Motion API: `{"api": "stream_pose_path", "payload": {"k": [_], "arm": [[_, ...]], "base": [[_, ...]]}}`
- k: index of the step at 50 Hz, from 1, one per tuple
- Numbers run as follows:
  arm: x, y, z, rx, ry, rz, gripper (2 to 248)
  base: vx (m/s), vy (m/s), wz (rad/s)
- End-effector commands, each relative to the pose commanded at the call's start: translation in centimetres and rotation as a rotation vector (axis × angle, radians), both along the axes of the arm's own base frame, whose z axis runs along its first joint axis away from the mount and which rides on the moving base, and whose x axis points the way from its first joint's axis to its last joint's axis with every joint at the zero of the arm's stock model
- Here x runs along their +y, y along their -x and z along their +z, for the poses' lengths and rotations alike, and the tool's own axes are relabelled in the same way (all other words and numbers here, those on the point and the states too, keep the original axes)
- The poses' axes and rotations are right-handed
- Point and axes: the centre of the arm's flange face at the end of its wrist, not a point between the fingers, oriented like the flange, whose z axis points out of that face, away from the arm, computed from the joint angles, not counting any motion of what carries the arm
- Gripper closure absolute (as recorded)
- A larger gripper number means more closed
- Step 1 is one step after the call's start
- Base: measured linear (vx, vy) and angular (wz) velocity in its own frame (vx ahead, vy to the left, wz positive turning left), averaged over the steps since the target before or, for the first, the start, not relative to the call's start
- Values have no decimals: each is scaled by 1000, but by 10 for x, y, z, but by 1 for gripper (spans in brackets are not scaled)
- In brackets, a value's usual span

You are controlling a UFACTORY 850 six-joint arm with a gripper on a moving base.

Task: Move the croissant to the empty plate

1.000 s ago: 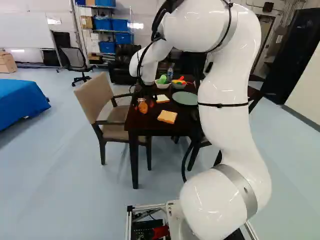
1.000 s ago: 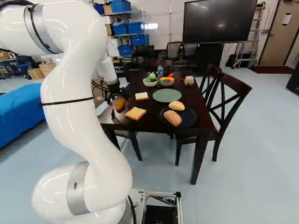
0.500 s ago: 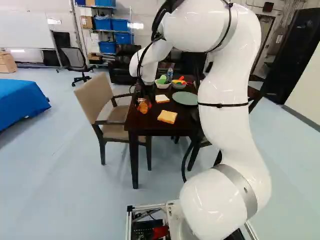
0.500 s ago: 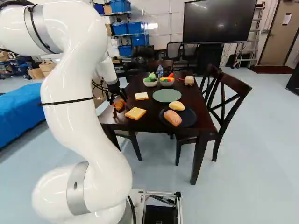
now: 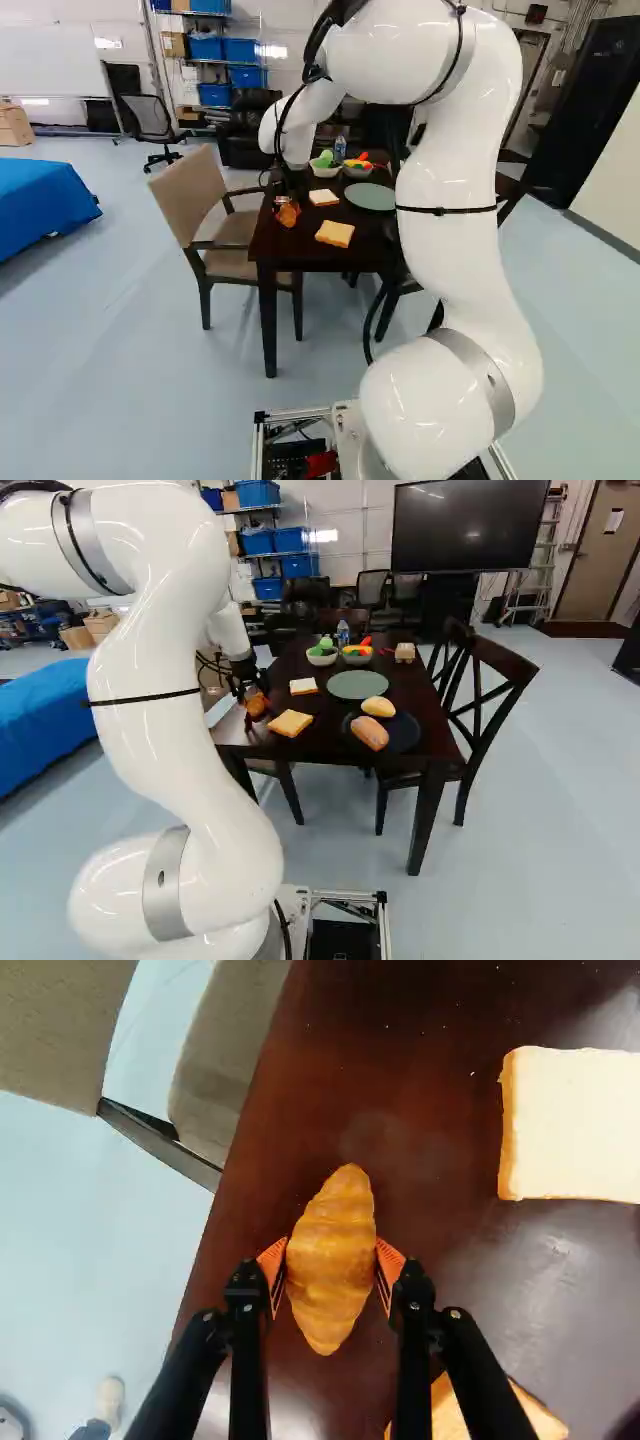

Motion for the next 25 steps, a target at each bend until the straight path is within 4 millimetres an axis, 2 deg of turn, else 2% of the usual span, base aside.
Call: {"api": "stream_pose_path", "payload": {"k": [25], "arm": [[0, 0, 1, -2, -1, 0, 117]], "base": [[0, 0, 0]]}}
